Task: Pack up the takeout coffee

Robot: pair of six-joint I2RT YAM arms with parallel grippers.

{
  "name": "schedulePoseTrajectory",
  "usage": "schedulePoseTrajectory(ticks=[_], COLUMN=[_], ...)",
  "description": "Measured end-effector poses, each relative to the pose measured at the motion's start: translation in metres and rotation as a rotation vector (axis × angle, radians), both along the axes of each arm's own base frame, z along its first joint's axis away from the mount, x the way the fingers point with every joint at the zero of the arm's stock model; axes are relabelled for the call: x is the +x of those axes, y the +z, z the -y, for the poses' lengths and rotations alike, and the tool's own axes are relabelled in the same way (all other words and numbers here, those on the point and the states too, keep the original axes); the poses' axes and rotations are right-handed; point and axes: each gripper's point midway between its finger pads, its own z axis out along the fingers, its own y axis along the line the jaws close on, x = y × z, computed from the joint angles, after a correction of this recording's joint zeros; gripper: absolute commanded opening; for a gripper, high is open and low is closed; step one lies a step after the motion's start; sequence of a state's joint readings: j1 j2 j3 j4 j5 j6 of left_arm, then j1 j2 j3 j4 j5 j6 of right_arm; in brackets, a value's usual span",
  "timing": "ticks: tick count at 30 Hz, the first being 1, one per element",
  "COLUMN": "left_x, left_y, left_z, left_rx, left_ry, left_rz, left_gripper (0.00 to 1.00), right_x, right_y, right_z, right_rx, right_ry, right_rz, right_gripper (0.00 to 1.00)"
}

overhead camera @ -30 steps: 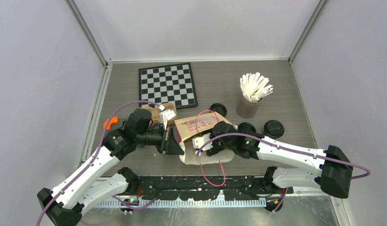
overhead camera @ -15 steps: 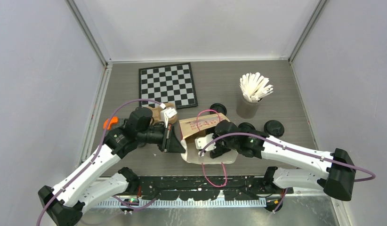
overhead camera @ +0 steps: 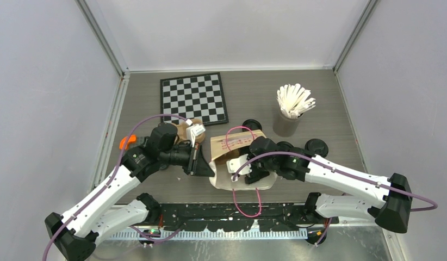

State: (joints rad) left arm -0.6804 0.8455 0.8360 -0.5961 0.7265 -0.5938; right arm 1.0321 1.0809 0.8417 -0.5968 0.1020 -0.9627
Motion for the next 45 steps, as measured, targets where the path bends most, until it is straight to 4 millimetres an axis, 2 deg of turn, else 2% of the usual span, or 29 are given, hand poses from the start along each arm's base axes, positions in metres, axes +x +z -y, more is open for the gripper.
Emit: schedulePoseTrajectory(ticks=[11, 19, 25, 28, 34, 37, 40, 42, 45], left_x=[0.002, 0.002, 0.001, 0.001, 0.001, 0.000, 0.000, 0.000, 0.000], left_y=[0.001, 0.001, 0.001, 0.001, 0.001, 0.000, 0.000, 0.000, 0.000], left_z=[0.001, 0.001, 0.001, 0.001, 0.000, 0.000, -0.001, -0.001, -0.001], left_rx=[0.001, 0.002, 0.006, 0.007, 0.010, 0.014, 0.015, 0.015, 0.015], left_ry=[0.000, 0.000, 0.000, 0.002, 0.003, 0.003, 0.003, 0.003, 0.003], left_rz=[-0.001, 0.000, -0.005, -0.005, -0.008, -0.014, -0.016, -0.016, -0.016], left_gripper=[0.03, 0.02, 0.02, 0.02, 0.02, 0.02, 0.02, 0.02, 0.02], right_x=[-0.002, -0.004, -0.010, -0.013, -0.018, -0.020, -0.020, -0.021, -0.021], right_y=[0.003, 0.011, 0.013, 0.010, 0.006, 0.006, 0.006, 0.006, 0.007], right_z=[0.004, 0.003, 0.003, 0.004, 0.006, 0.006, 0.005, 0.005, 0.004], right_rx=[0.009, 0.038, 0.039, 0.033, 0.029, 0.033, 0.040, 0.043, 0.051], right_ry=[-0.028, -0.043, -0.036, -0.034, -0.042, -0.042, -0.051, -0.056, -0.057], right_rz=[-0.011, -0.022, -0.059, -0.077, -0.109, -0.117, -0.125, -0.129, -0.130], right_gripper=[0.95, 0.91, 0.85, 0.76, 0.69, 0.61, 0.64, 0.62, 0.47])
